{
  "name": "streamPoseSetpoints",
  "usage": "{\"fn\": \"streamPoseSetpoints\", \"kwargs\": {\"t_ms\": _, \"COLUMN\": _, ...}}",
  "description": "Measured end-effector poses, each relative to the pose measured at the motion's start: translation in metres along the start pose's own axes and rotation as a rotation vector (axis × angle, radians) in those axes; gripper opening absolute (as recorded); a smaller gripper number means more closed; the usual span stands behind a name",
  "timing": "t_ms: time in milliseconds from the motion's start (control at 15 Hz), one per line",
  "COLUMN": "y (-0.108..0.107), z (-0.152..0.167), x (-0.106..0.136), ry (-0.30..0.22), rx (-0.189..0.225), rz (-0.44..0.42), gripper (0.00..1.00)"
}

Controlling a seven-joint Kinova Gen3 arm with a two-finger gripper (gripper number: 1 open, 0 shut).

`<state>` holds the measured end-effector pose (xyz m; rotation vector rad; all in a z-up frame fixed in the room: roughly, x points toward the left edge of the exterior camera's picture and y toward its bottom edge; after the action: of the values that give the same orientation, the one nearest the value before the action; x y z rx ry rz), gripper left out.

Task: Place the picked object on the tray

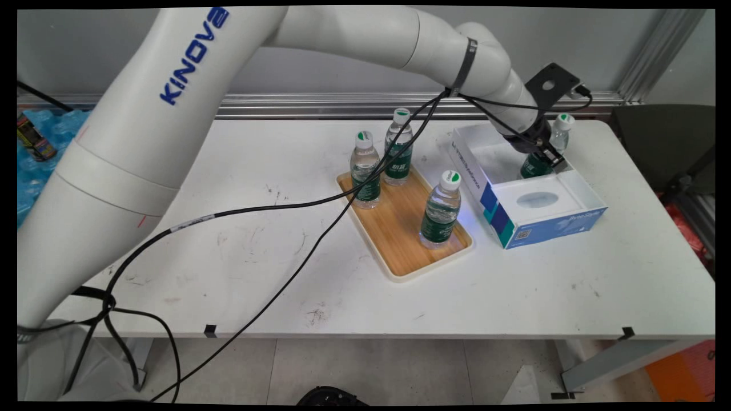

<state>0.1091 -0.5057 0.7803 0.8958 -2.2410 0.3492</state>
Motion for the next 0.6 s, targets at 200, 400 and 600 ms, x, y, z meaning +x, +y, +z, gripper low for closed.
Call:
{"fn": "streamPoseSetpoints", "kwargs": {"t_ms": 200, "y": 0.001, "z": -0.002, "x": 0.006, "ry": 0.009, "rx": -0.003, "rz": 0.013, "gripper": 0.00}}
{"fn": "streamPoseSetpoints", "kwargs": {"t_ms": 400, "y": 0.003, "z": -0.014, "x": 0.014, "ry": 0.021, "rx": 0.000, "rz": 0.031, "gripper": 0.00}}
{"fn": "streamPoseSetpoints", "kwargs": {"t_ms": 600, "y": 0.006, "z": -0.032, "x": 0.025, "ry": 0.036, "rx": 0.006, "rz": 0.045, "gripper": 0.00}}
